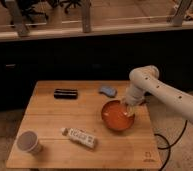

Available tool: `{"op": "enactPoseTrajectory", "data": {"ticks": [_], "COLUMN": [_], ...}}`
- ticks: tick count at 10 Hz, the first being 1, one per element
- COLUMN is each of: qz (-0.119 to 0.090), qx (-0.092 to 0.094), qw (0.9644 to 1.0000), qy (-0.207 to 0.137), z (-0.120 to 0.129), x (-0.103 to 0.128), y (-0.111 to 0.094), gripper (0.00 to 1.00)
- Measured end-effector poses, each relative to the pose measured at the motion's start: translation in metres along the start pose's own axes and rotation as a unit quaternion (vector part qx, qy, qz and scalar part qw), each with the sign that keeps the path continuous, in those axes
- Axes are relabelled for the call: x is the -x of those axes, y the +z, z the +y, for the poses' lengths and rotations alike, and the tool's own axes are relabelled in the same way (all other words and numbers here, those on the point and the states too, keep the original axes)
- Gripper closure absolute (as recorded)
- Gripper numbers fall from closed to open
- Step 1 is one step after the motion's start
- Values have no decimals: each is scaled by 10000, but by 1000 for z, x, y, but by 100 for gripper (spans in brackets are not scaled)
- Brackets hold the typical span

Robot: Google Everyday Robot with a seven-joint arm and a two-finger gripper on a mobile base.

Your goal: Place the pepper in the ceramic bowl

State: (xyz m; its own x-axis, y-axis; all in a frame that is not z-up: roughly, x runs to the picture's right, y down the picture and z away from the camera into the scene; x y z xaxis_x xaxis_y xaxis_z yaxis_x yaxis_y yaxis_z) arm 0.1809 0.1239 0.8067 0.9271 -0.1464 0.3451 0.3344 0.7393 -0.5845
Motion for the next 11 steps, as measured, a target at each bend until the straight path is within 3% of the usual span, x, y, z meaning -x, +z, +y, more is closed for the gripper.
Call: {"op": "enactPoseTrajectory", "data": {"ticks": [11], "qz": [-74], "qx": [-397], "qw": [9972], "qy": [624], "z": [18], "x": [-56], "y": [-23], "gripper": [20]}}
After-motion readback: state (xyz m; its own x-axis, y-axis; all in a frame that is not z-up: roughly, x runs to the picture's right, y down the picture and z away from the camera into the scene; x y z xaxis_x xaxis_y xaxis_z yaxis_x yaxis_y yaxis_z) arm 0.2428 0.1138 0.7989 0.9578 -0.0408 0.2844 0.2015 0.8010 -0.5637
